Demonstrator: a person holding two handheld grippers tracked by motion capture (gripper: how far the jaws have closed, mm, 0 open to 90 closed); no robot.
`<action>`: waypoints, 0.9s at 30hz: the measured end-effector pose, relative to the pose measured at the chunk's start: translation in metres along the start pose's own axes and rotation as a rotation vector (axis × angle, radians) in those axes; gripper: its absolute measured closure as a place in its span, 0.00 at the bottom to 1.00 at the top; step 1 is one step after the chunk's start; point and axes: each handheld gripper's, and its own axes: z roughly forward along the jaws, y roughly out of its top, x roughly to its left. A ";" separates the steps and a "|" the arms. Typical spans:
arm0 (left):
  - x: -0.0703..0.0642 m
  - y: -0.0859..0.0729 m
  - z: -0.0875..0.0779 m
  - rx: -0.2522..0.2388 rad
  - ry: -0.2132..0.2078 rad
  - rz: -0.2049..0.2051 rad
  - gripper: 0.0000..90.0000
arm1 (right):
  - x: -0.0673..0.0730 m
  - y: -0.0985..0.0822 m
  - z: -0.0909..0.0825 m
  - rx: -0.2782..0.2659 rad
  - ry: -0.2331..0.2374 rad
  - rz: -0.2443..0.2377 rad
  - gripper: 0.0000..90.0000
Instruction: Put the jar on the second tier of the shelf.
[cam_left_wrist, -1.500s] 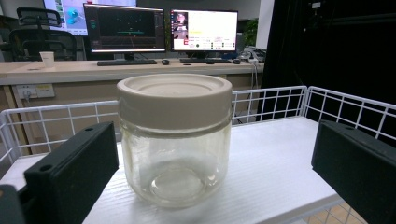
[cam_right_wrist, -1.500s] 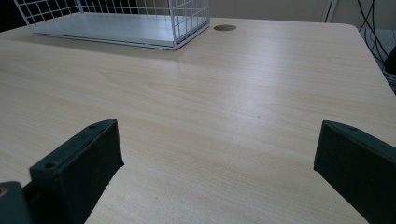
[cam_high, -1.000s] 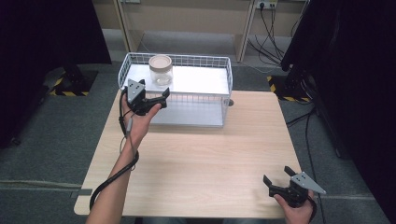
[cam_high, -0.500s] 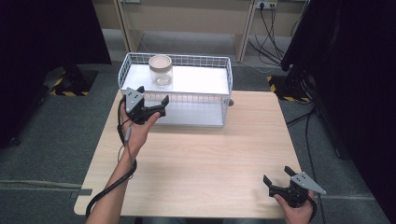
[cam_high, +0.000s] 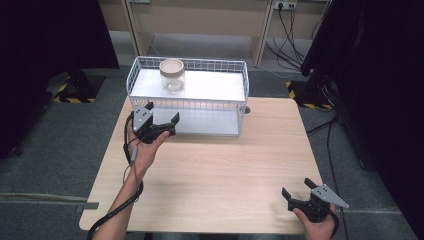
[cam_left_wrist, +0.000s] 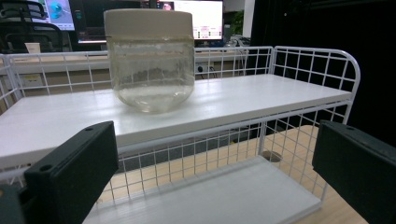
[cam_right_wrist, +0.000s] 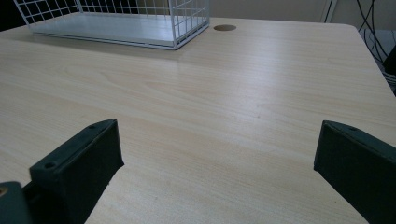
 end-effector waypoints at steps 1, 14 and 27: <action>0.000 0.000 0.000 0.000 0.000 0.000 0.00 | 0.000 0.000 0.000 -0.001 0.000 0.000 0.01; -0.001 -0.019 -0.023 0.008 0.003 0.008 0.00 | 0.000 0.000 0.000 -0.001 0.001 0.003 0.01; -0.001 -0.039 -0.042 0.025 0.001 -0.010 0.00 | 0.000 0.000 0.000 -0.002 -0.001 0.001 0.01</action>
